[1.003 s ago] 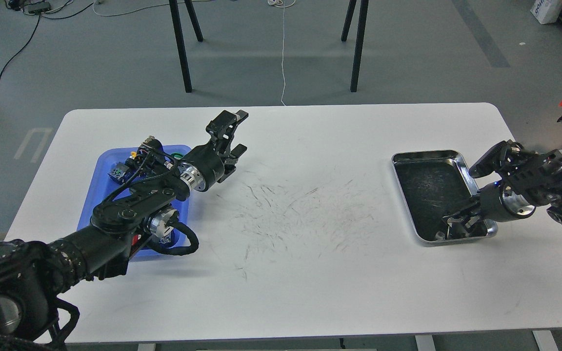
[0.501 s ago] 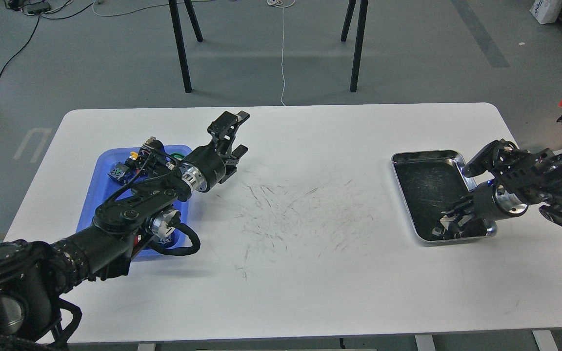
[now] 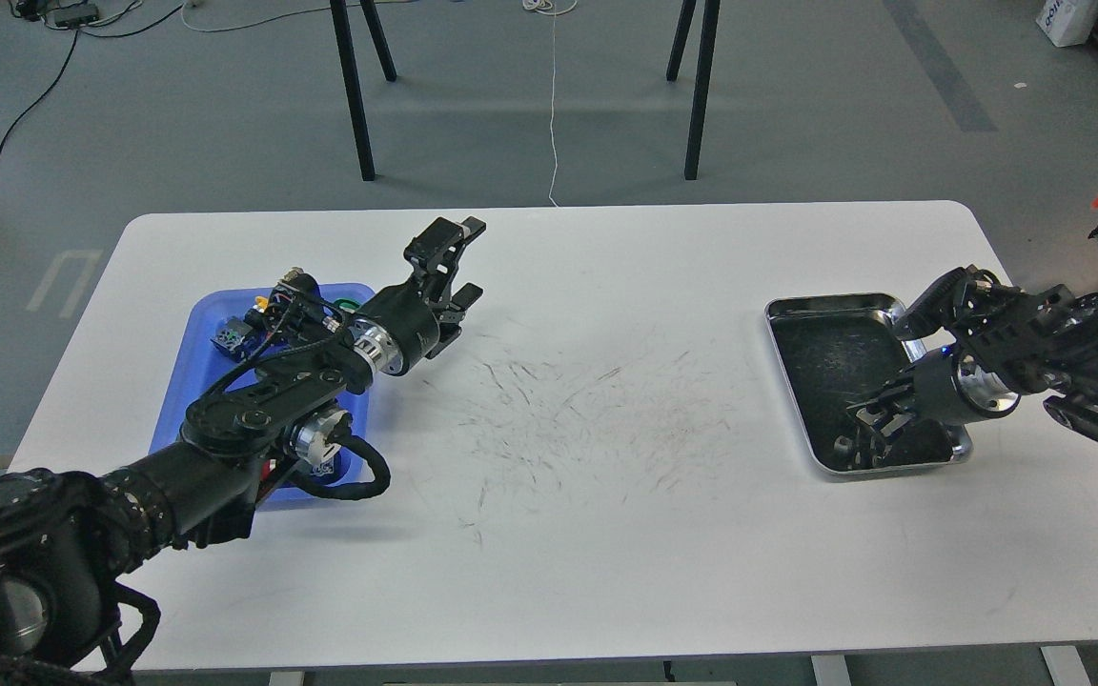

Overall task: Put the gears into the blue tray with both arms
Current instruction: 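Lift the gear and carry it toward the table center with the right gripper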

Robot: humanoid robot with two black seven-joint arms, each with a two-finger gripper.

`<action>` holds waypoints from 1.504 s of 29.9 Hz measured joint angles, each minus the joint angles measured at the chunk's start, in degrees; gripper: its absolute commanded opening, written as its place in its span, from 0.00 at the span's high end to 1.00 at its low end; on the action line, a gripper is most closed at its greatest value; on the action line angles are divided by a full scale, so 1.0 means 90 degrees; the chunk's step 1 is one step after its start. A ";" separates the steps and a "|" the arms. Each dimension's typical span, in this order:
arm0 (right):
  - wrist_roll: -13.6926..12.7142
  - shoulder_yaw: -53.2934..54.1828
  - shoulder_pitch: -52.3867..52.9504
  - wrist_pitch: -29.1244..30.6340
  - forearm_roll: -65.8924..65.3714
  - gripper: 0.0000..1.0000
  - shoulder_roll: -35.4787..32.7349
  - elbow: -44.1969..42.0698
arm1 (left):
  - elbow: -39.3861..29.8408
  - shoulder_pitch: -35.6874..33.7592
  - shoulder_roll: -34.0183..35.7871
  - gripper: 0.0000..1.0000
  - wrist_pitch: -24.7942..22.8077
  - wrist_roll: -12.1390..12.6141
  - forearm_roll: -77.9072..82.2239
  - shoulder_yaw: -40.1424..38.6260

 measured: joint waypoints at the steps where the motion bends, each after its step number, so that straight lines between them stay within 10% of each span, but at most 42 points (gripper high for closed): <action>1: -0.0001 0.0057 0.0012 0.0000 0.0000 0.87 0.0000 0.0005 | 0.0026 0.0000 -0.0011 0.00 0.0000 0.0000 0.0000 0.0000; 45: 0.0000 0.0753 -0.0299 0.0706 0.4664 0.89 0.0682 0.1150 | 0.0064 -0.0025 -0.0036 0.00 -0.0002 0.0000 0.0273 -0.0020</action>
